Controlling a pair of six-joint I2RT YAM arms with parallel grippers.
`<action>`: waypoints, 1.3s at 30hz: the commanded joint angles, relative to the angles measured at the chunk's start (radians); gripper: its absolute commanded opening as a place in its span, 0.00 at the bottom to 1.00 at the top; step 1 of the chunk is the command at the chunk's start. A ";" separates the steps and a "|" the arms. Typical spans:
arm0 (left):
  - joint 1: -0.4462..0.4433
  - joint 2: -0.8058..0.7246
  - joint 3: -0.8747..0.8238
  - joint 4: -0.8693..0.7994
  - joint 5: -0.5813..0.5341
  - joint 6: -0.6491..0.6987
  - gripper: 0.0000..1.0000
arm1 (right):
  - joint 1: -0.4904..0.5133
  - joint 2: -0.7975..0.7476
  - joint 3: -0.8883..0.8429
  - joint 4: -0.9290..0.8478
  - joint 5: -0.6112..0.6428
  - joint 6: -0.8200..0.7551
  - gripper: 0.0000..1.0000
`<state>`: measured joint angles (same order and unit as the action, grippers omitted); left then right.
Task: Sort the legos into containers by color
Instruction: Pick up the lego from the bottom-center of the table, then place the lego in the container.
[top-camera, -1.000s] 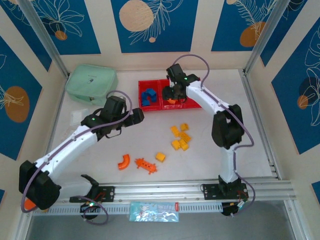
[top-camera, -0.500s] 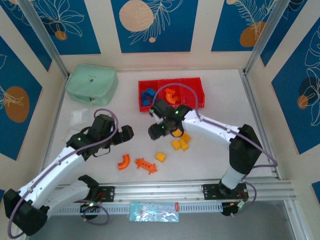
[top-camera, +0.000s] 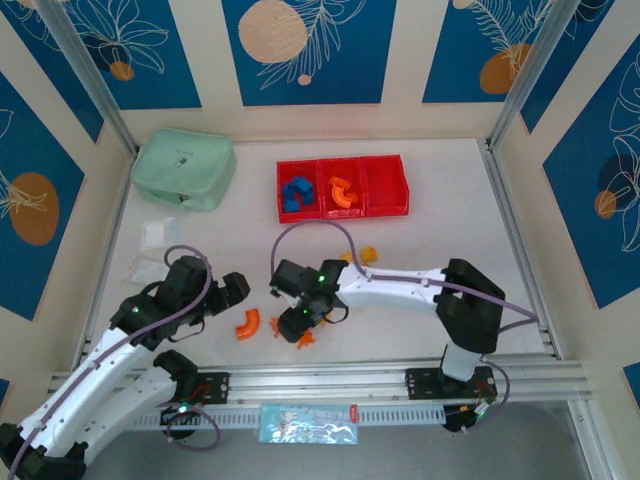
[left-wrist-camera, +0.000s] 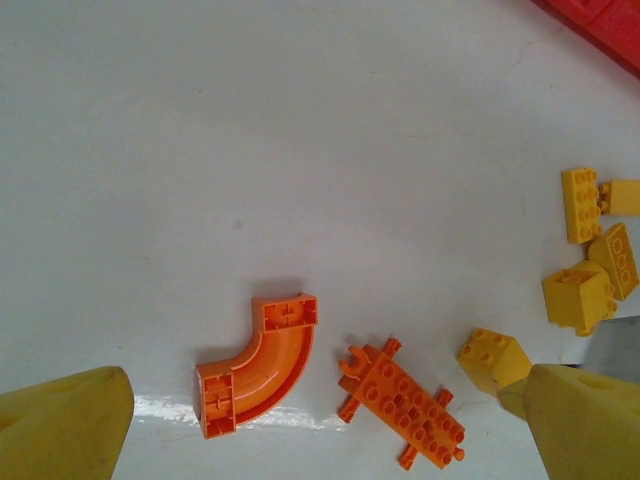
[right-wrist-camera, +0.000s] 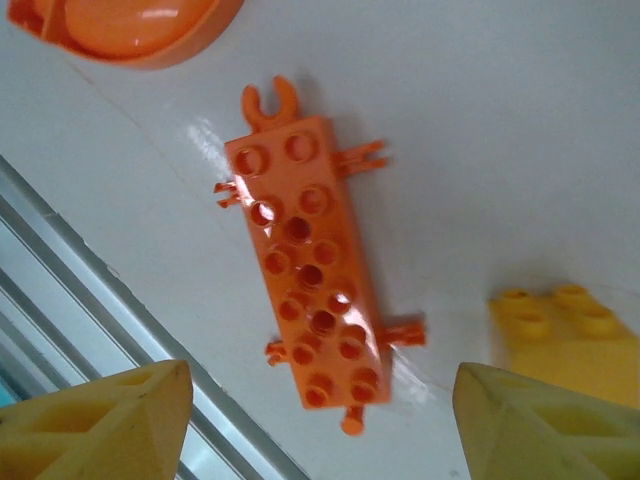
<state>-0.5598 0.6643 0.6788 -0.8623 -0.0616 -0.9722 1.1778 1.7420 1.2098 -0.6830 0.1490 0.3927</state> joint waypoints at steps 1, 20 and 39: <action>0.009 -0.005 0.003 -0.044 -0.023 -0.023 0.99 | 0.033 0.059 0.049 0.015 0.003 -0.021 0.71; 0.011 -0.011 0.050 -0.086 -0.050 -0.008 0.99 | 0.040 0.183 0.091 0.019 0.047 -0.062 0.46; 0.012 0.149 0.155 0.082 -0.027 0.082 0.99 | -0.412 0.013 0.304 -0.064 0.039 -0.072 0.28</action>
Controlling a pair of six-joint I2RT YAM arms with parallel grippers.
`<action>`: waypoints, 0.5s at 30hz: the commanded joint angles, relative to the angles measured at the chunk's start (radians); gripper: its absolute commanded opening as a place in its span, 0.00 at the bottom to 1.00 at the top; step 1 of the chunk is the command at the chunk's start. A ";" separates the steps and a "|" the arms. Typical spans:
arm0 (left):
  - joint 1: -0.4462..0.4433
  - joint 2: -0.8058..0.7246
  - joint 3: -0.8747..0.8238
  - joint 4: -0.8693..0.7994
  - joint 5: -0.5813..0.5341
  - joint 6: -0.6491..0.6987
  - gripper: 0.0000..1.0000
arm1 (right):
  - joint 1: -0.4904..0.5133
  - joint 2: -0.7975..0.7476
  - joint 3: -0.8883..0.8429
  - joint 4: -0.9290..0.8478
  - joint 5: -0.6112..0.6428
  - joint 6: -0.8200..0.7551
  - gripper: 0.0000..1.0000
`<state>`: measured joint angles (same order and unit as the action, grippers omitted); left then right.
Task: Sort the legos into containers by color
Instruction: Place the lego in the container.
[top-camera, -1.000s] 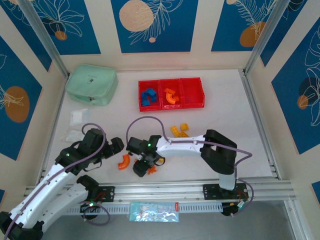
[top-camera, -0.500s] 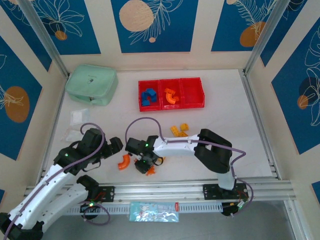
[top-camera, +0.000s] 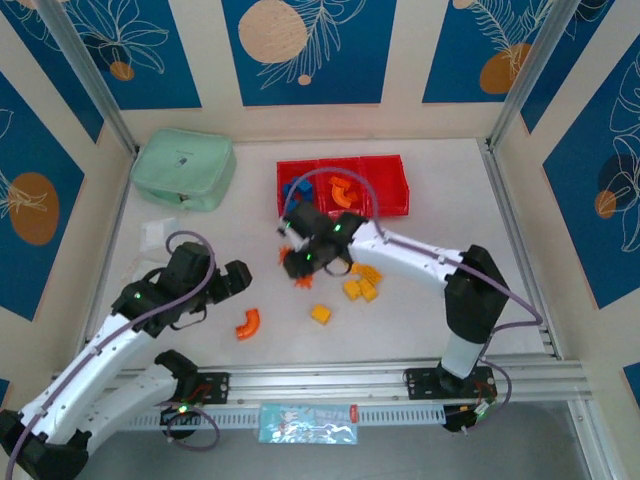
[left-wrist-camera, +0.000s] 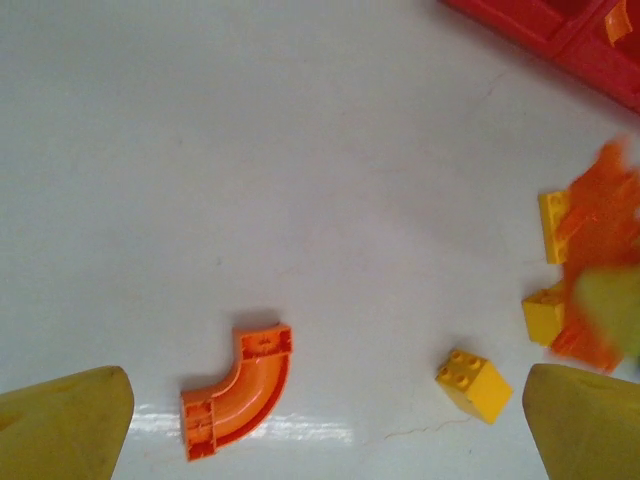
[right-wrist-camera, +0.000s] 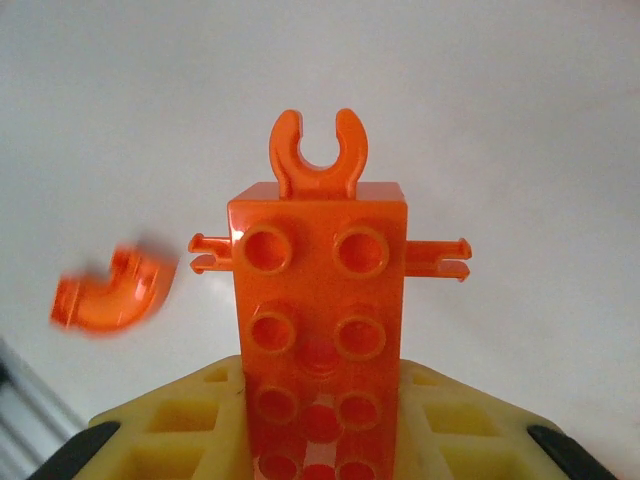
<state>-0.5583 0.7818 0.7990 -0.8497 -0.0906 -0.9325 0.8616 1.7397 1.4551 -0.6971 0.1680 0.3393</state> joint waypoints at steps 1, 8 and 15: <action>0.011 0.054 0.041 0.091 0.009 0.050 0.99 | -0.138 0.040 0.094 -0.054 0.040 -0.020 0.28; 0.015 0.207 0.094 0.204 0.026 0.101 0.99 | -0.354 0.268 0.359 -0.036 0.055 -0.023 0.28; 0.029 0.327 0.143 0.273 0.029 0.135 0.99 | -0.433 0.590 0.763 -0.126 0.094 -0.042 0.28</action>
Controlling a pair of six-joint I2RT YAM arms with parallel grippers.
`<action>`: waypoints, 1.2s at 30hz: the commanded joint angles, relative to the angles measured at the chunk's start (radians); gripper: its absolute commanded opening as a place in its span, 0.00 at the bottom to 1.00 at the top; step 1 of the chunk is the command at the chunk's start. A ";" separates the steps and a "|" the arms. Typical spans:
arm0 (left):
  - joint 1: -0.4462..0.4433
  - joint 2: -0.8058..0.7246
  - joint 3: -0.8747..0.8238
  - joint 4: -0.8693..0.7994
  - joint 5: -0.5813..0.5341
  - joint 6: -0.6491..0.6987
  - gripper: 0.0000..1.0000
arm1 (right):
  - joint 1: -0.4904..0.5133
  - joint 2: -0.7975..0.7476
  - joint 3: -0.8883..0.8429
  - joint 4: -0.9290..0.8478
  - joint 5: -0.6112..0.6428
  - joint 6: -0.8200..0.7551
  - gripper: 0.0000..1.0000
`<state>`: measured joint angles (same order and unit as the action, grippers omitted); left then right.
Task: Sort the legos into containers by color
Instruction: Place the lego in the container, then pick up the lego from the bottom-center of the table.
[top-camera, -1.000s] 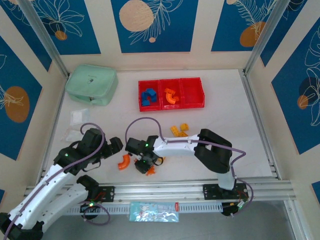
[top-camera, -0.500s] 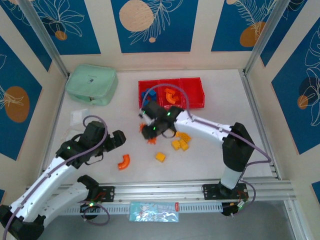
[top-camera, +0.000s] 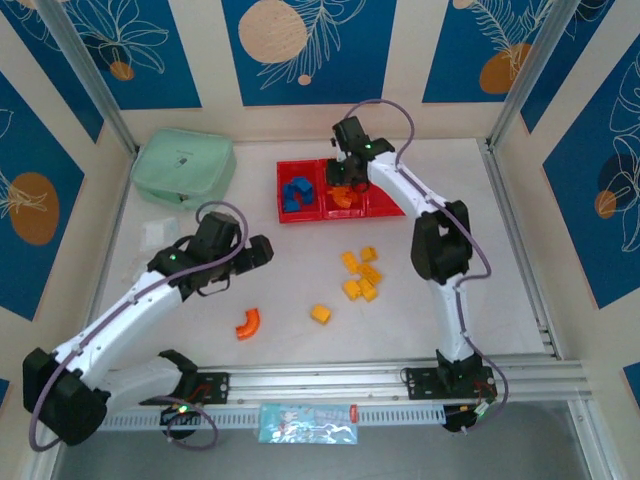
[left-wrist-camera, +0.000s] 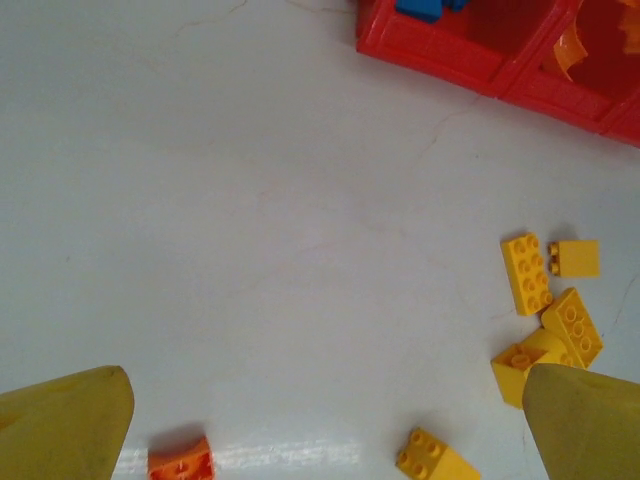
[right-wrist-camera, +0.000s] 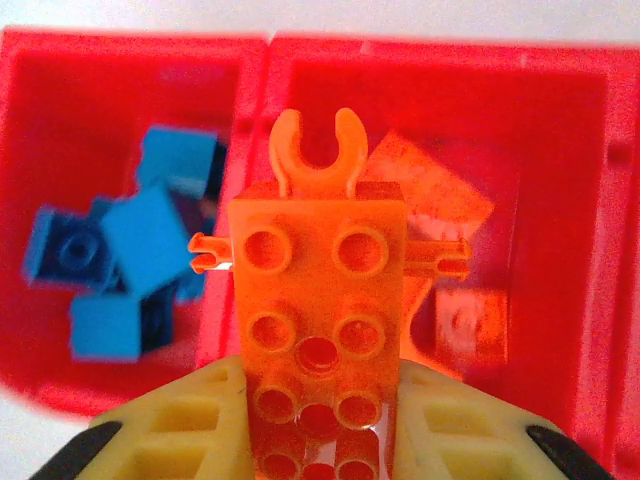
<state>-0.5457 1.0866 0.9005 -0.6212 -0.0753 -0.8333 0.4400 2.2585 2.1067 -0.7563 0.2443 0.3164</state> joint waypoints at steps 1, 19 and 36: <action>0.019 0.032 0.048 0.049 0.014 0.041 0.99 | -0.021 0.112 0.166 -0.081 0.013 -0.021 0.29; 0.047 -0.107 0.023 -0.074 -0.019 0.037 0.99 | 0.131 -0.225 -0.152 -0.059 -0.047 0.004 0.62; 0.052 -0.481 -0.070 -0.441 -0.063 -0.078 0.99 | 0.603 -0.364 -0.536 -0.029 -0.076 0.349 0.73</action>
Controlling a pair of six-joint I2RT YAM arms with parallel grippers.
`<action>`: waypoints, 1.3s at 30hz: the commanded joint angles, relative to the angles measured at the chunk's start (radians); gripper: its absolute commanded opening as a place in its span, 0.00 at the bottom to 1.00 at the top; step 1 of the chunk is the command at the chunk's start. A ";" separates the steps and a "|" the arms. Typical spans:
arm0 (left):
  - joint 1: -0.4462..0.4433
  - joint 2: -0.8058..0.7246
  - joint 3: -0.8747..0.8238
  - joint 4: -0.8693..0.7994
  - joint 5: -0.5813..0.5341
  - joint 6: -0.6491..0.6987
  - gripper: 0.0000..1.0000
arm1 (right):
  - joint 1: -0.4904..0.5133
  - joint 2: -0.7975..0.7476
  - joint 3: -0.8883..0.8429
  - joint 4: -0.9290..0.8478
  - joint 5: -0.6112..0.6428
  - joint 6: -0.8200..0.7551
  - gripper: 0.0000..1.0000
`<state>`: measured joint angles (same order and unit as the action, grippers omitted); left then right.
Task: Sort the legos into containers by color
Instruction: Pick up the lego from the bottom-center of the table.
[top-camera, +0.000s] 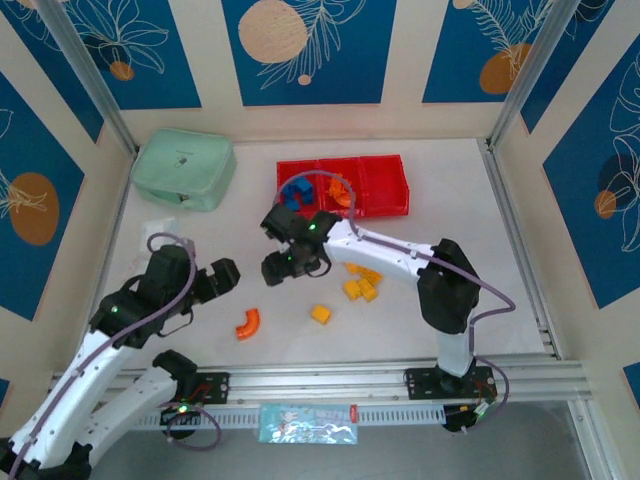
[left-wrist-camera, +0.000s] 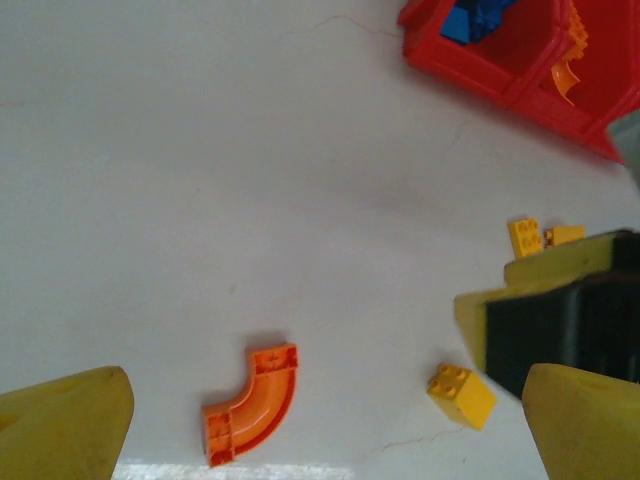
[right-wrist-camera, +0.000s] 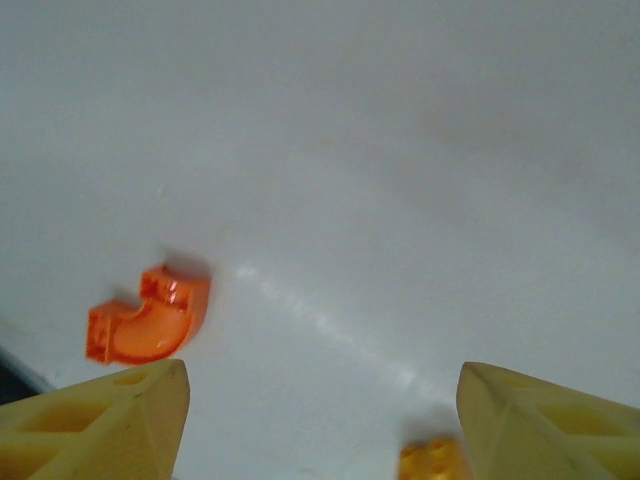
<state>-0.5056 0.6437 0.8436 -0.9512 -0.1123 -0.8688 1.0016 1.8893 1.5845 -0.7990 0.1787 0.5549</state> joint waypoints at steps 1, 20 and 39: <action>0.012 -0.053 -0.016 -0.125 -0.026 -0.048 0.99 | 0.055 0.013 -0.017 0.018 -0.016 0.128 0.73; 0.012 -0.118 -0.004 -0.182 -0.041 -0.072 0.99 | 0.199 0.332 0.215 -0.004 0.008 0.281 0.84; 0.012 -0.119 -0.002 -0.177 -0.044 -0.063 0.99 | 0.232 0.412 0.269 -0.071 0.073 0.283 0.64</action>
<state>-0.5049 0.5373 0.8253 -1.1336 -0.1375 -0.9348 1.2087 2.2562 1.8183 -0.8497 0.2623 0.8249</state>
